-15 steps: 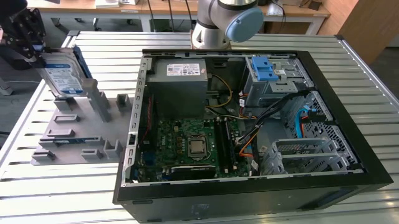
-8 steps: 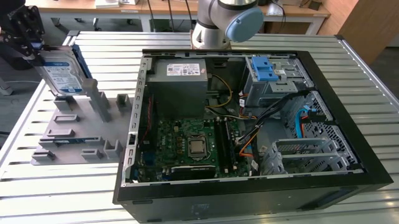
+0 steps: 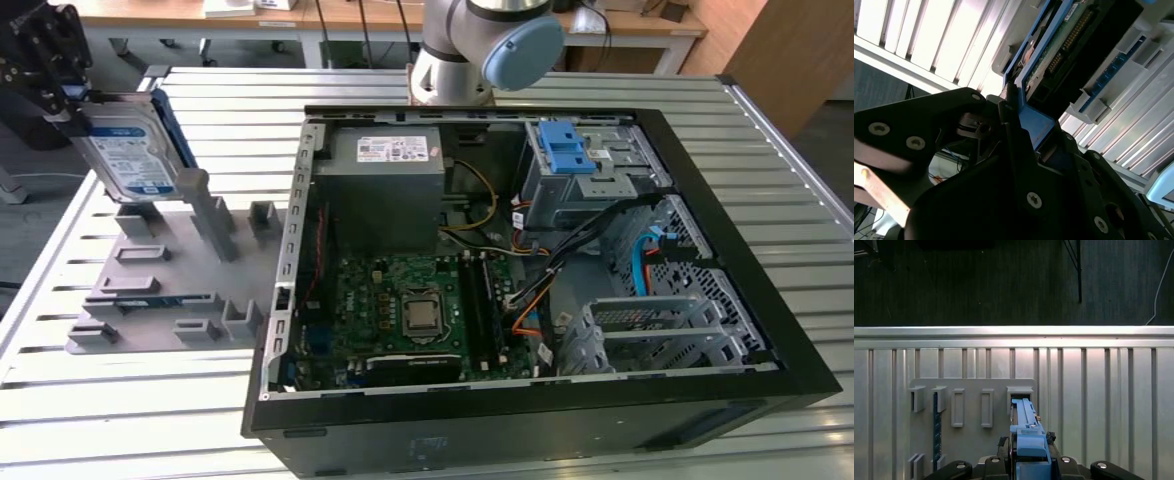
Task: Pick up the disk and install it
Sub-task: 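Pick up the disk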
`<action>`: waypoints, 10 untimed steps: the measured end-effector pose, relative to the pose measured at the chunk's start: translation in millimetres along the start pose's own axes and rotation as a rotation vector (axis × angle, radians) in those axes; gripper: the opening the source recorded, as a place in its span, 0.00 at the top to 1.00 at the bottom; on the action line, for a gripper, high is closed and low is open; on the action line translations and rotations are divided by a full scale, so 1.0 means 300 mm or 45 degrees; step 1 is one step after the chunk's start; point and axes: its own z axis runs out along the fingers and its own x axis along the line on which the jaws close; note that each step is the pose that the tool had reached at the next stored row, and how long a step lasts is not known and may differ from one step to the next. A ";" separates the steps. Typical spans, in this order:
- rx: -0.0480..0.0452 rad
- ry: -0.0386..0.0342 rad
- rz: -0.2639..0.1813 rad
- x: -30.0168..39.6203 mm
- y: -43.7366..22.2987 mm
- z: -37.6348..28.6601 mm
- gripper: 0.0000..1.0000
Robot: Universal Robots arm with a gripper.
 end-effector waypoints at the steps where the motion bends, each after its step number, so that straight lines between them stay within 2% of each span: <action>1: 0.000 -0.0001 0.000 0.000 0.000 -0.002 0.63; 10: 0.000 -0.0001 0.000 0.000 0.000 -0.030 0.63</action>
